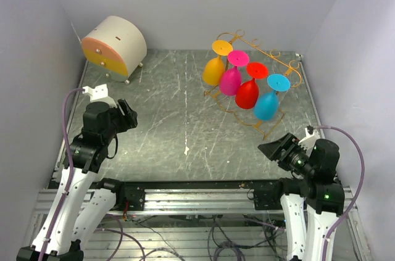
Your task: Take the wine glass off the wine glass rack
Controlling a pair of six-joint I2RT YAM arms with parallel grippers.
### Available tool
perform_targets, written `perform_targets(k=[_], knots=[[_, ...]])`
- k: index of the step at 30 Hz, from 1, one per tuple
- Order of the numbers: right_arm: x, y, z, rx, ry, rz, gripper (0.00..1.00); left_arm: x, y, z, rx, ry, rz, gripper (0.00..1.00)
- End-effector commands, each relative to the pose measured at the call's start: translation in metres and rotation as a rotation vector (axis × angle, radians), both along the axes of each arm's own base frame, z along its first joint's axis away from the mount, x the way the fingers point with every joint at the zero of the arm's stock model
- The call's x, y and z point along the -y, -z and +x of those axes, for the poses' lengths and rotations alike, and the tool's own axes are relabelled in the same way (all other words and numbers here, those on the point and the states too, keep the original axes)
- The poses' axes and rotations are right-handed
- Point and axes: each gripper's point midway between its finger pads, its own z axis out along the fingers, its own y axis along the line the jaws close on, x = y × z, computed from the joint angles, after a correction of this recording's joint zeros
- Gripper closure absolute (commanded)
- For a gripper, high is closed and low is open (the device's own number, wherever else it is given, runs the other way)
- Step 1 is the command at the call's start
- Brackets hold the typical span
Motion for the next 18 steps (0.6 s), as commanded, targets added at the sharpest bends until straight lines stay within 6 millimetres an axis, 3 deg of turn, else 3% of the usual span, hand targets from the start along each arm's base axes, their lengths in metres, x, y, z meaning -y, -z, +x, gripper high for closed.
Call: perform_targets(k=[1, 8, 10, 11, 12, 16, 18], knots=[[-0.007, -0.002, 0.003, 0.020, -0.061, 0.013, 0.35, 0.001, -0.011, 0.002, 0.026, -0.004, -0.007, 0.29], [-0.023, -0.033, 0.002, 0.100, -0.156, 0.074, 0.36, 0.010, -0.005, 0.006, 0.008, 0.040, -0.011, 0.32], [-0.026, -0.051, 0.002, 0.123, -0.178, 0.075, 0.39, 0.012, -0.003, 0.007, 0.001, 0.051, -0.011, 0.32], [-0.027, -0.071, 0.002, 0.160, -0.186, 0.071, 0.42, 0.013, -0.002, 0.007, -0.002, 0.053, -0.011, 0.32], [-0.029, -0.091, 0.002, 0.199, -0.197, 0.072, 0.49, 0.013, -0.001, 0.008, -0.008, 0.053, -0.010, 0.32], [-0.031, -0.176, 0.010, 0.371, -0.234, 0.045, 0.97, 0.014, 0.001, 0.009, -0.012, 0.056, -0.007, 0.32], [-0.022, -0.211, 0.022, 0.464, -0.217, -0.049, 1.00, 0.013, 0.001, 0.010, -0.012, 0.054, -0.006, 0.32]])
